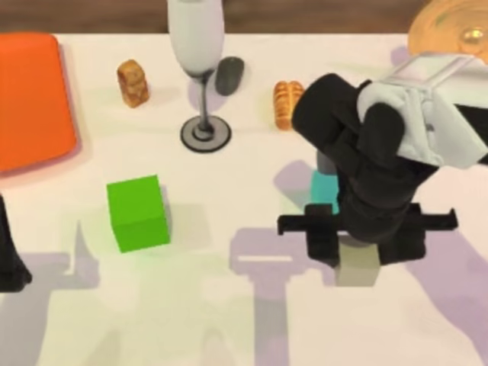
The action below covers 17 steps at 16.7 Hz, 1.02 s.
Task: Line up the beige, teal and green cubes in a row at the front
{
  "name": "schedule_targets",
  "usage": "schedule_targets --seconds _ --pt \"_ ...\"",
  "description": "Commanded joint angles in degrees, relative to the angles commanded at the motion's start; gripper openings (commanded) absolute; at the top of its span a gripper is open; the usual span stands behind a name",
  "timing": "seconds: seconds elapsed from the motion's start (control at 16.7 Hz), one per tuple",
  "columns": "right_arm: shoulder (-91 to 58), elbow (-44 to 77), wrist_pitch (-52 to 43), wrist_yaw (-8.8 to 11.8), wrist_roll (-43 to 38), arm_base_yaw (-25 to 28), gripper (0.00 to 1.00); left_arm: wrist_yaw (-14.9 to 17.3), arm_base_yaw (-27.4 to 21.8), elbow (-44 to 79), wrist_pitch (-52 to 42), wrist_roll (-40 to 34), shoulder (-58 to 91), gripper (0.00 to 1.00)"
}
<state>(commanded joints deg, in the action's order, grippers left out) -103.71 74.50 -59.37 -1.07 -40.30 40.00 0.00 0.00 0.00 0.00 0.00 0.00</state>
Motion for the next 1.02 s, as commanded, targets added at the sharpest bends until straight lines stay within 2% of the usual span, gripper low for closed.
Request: schedule_targets --seconds 0.42,0.72,1.02 --pt "-4.78 -8.23 13.58 -0.10 -0.34 0.37 0.00 0.00 0.00 0.00 0.00 0.00 0.00 1.00" --pt "-5.57 -9.50 15.22 -0.14 -0.37 0.49 0.00 0.00 0.00 0.00 0.00 0.00 0.00 1.00" --pt "-5.57 -9.50 15.22 -0.14 -0.37 0.49 0.38 0.00 0.00 0.00 0.00 0.00 0.00 1.00"
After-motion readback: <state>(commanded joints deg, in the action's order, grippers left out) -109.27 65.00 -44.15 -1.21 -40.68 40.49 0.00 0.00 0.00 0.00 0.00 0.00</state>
